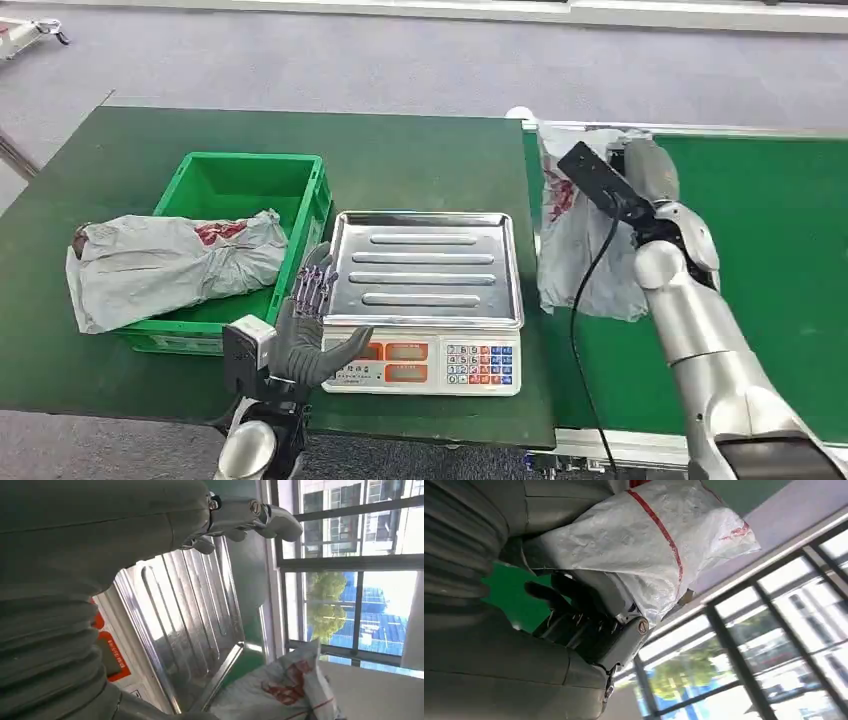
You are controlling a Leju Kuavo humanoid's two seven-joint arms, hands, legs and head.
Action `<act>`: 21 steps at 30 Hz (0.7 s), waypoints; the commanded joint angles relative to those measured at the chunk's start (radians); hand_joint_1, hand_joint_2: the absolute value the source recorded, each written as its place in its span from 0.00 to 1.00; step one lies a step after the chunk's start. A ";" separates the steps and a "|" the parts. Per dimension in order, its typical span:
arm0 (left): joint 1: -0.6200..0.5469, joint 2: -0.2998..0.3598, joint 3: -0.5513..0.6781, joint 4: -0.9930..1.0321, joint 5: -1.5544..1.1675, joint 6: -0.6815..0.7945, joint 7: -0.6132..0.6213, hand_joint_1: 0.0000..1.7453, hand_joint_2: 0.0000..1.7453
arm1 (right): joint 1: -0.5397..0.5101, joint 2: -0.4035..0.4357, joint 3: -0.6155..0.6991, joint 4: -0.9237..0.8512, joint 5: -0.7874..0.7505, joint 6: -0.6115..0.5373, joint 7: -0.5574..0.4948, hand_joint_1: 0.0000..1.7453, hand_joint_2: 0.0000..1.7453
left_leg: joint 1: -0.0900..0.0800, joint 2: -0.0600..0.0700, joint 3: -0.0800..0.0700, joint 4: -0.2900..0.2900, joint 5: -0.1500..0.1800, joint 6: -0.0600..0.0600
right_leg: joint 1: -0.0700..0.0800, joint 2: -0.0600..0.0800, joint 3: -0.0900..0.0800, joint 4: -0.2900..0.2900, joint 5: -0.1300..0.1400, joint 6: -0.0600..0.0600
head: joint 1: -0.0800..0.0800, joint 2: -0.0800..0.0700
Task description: Moved the parcel from conveyor to table for the left to box.
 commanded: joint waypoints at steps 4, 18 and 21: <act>-0.035 0.007 0.052 0.068 0.000 0.002 0.001 0.00 1.00 | -0.083 0.039 0.194 -0.073 -0.027 0.010 0.023 1.00 1.00 | 0.000 0.002 0.000 0.000 0.000 0.000 | 0.000 0.000 -0.001 0.000 0.000 -0.001 | 0.000 0.000; -0.101 -0.008 0.043 0.153 0.023 -0.006 -0.004 0.00 1.00 | -0.124 0.192 0.467 -0.109 -0.082 0.078 0.050 1.00 1.00 | 0.000 0.005 0.001 -0.001 0.000 -0.002 | 0.001 0.004 -0.001 0.000 0.000 -0.002 | 0.000 0.000; -0.123 -0.010 0.061 0.184 0.037 -0.005 -0.006 0.00 1.00 | -0.125 0.230 0.511 -0.101 -0.091 0.085 0.048 1.00 1.00 | 0.002 0.004 0.000 -0.001 0.001 -0.002 | 0.002 0.003 -0.002 0.001 0.000 -0.002 | 0.000 0.000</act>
